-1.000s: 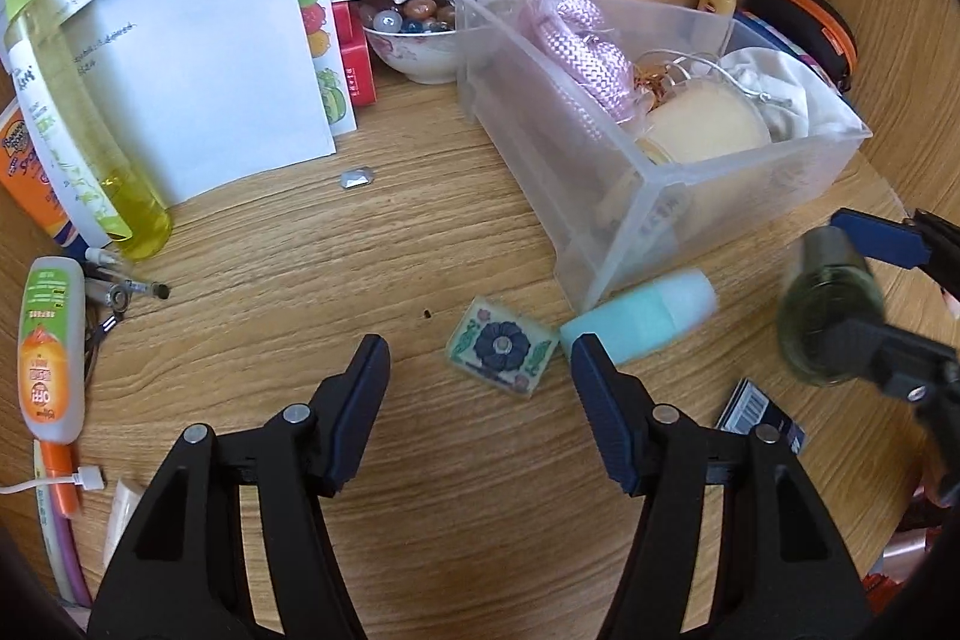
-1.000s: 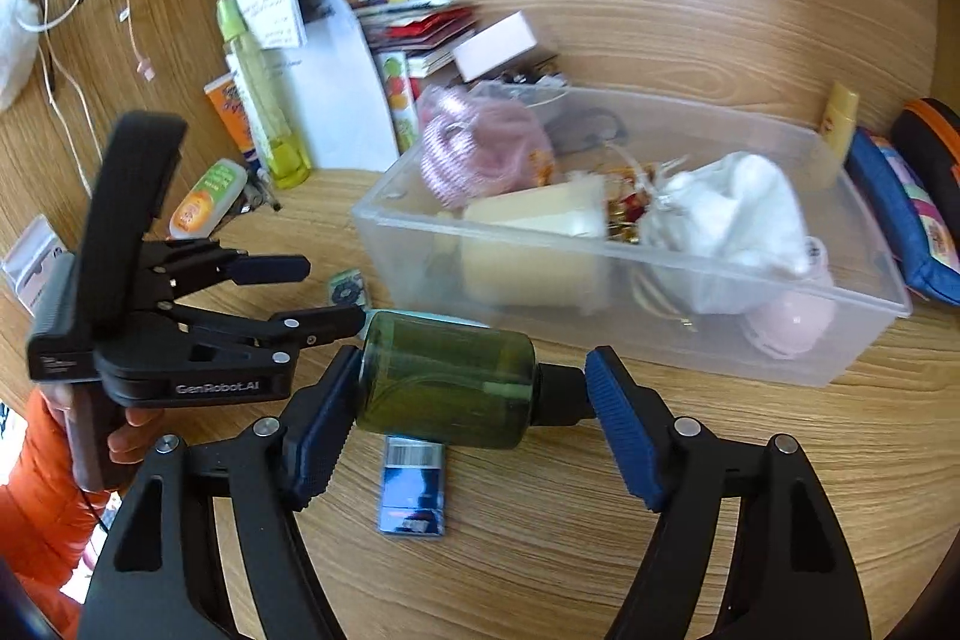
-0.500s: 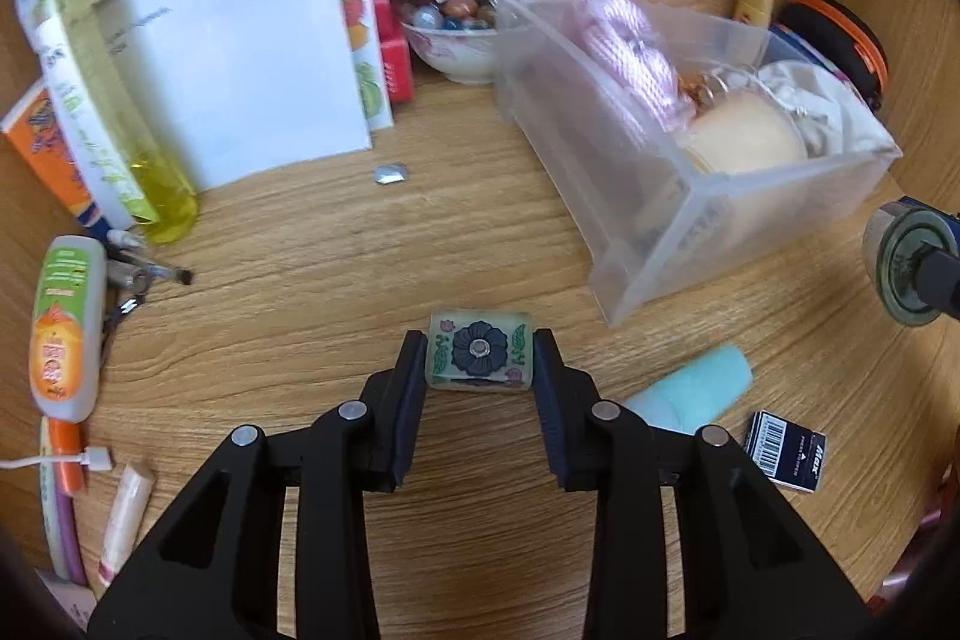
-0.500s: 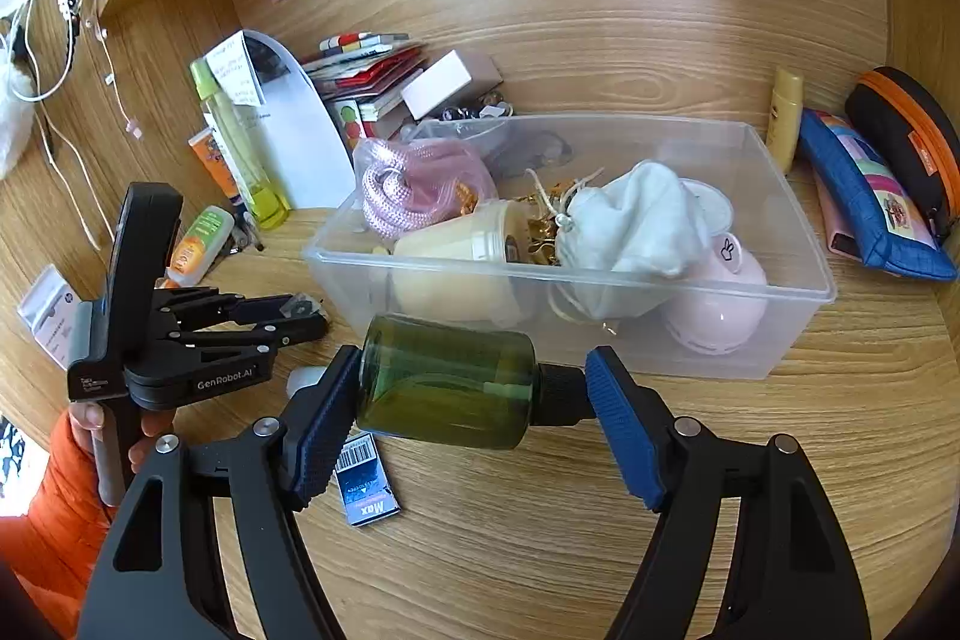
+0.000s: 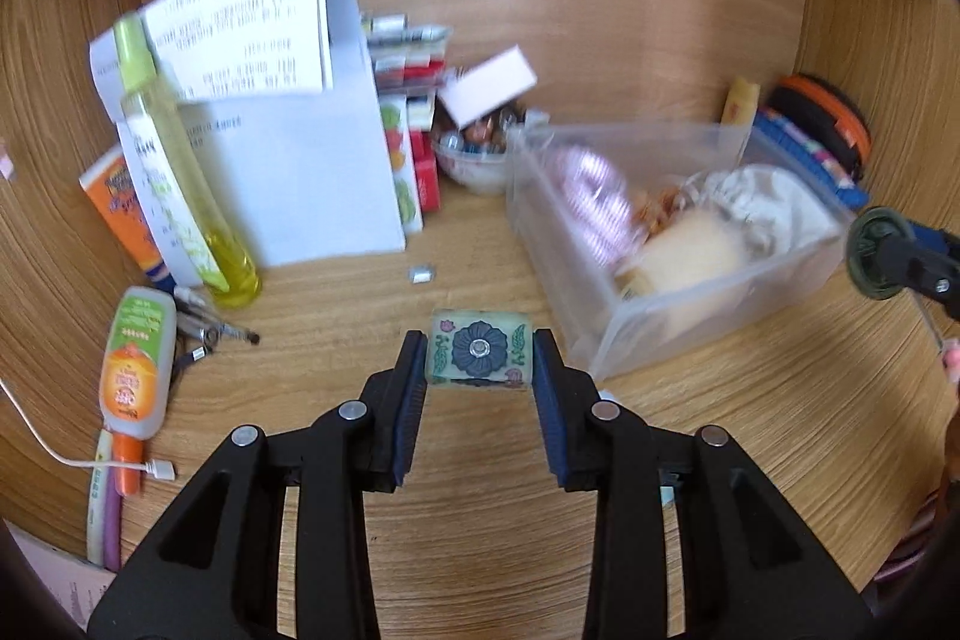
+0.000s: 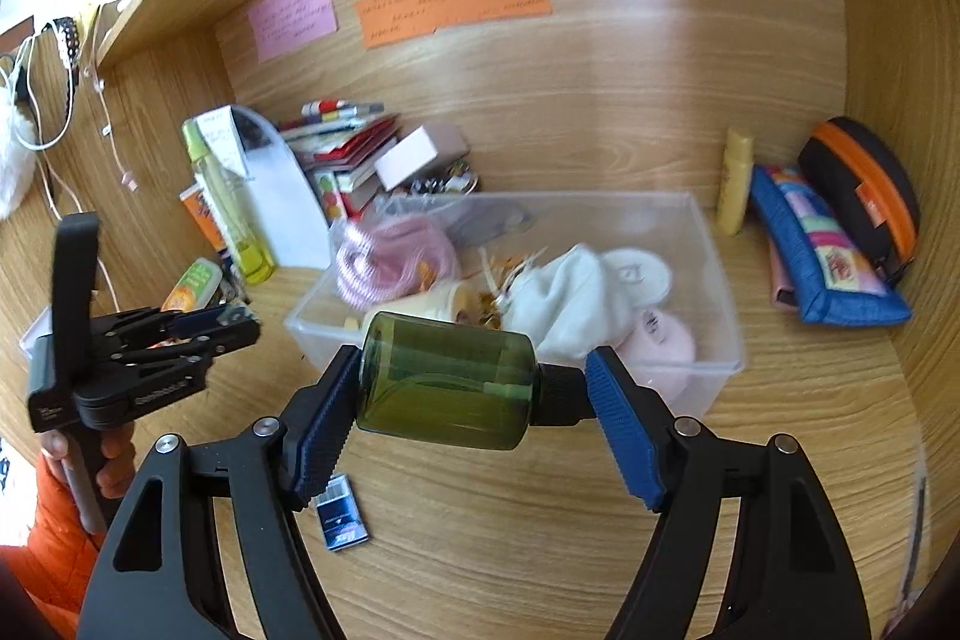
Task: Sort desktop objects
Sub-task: 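Carry the tile and green bottle into the clear box and release both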
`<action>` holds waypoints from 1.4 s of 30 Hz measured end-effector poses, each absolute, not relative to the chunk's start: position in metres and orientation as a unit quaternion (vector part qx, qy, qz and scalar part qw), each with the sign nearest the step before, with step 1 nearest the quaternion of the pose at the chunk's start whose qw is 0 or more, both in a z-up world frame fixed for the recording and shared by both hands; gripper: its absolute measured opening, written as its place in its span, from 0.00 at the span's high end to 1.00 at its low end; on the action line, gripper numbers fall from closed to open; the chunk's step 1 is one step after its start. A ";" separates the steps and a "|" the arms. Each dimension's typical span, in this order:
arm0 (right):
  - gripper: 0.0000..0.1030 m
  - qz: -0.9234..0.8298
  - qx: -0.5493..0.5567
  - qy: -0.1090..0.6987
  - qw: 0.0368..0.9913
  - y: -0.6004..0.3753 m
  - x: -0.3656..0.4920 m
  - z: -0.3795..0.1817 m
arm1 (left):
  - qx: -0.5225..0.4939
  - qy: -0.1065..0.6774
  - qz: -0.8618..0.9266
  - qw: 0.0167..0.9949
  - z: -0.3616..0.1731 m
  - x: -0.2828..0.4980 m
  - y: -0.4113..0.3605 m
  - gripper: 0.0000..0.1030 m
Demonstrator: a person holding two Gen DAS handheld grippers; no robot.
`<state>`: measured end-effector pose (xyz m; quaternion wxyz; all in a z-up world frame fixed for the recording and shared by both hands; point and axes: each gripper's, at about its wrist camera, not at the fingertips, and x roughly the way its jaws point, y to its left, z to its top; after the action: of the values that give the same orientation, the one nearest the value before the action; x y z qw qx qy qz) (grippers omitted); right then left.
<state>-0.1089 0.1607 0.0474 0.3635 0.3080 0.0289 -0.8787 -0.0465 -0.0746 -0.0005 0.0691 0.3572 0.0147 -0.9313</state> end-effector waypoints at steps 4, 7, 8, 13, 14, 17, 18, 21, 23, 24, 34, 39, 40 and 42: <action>0.30 -0.884 0.301 0.026 0.356 0.165 -0.116 0.053 | 0.335 0.019 -0.940 0.062 0.015 -0.047 -0.069 0.67; 0.30 -0.887 0.299 0.025 0.350 0.166 -0.124 0.055 | 0.324 0.027 -0.944 0.055 0.025 -0.050 -0.064 0.67; 0.30 -0.889 0.297 0.025 0.349 0.166 -0.127 0.056 | 0.320 0.029 -0.945 0.053 0.028 -0.051 -0.061 0.67; 0.30 -0.894 0.284 0.028 0.345 0.167 -0.139 0.063 | 0.305 0.032 -0.951 0.038 0.042 -0.058 -0.049 0.67; 0.30 -0.895 0.282 0.029 0.345 0.166 -0.141 0.065 | 0.304 0.031 -0.952 0.035 0.044 -0.060 -0.047 0.67; 0.30 -0.897 0.275 0.030 0.345 0.164 -0.150 0.069 | 0.304 0.033 -0.952 0.025 0.048 -0.070 -0.041 0.67; 0.30 -0.897 0.273 0.031 0.346 0.163 -0.153 0.070 | 0.305 0.034 -0.951 0.021 0.049 -0.074 -0.040 0.67; 0.30 -0.900 0.265 0.037 0.344 0.159 -0.162 0.076 | 0.309 0.037 -0.950 0.013 0.051 -0.084 -0.036 0.67; 0.30 -0.902 0.259 0.039 0.344 0.157 -0.168 0.080 | 0.312 0.038 -0.949 0.010 0.053 -0.092 -0.033 0.67; 0.30 -0.903 0.256 0.039 0.343 0.156 -0.172 0.082 | 0.312 0.039 -0.949 0.010 0.054 -0.095 -0.032 0.67; 0.30 -0.899 0.270 0.045 0.342 0.142 -0.207 0.074 | 0.320 0.029 -0.947 0.000 0.059 -0.128 -0.019 0.67; 0.30 -0.889 0.294 0.050 0.346 0.138 -0.218 0.056 | 0.338 0.035 -0.941 -0.013 0.051 -0.150 -0.013 0.67; 0.30 -0.889 0.297 0.052 0.345 0.138 -0.219 0.054 | 0.341 0.035 -0.939 -0.014 0.049 -0.155 -0.011 0.67; 0.30 -0.889 0.300 0.051 0.343 0.138 -0.221 0.048 | 0.348 0.034 -0.937 -0.017 0.044 -0.165 -0.007 0.67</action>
<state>-0.2212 0.1376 0.0483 0.3429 0.3005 0.0512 -0.8885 -0.1653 -0.0067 0.0440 -0.0168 0.3485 0.0340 -0.9366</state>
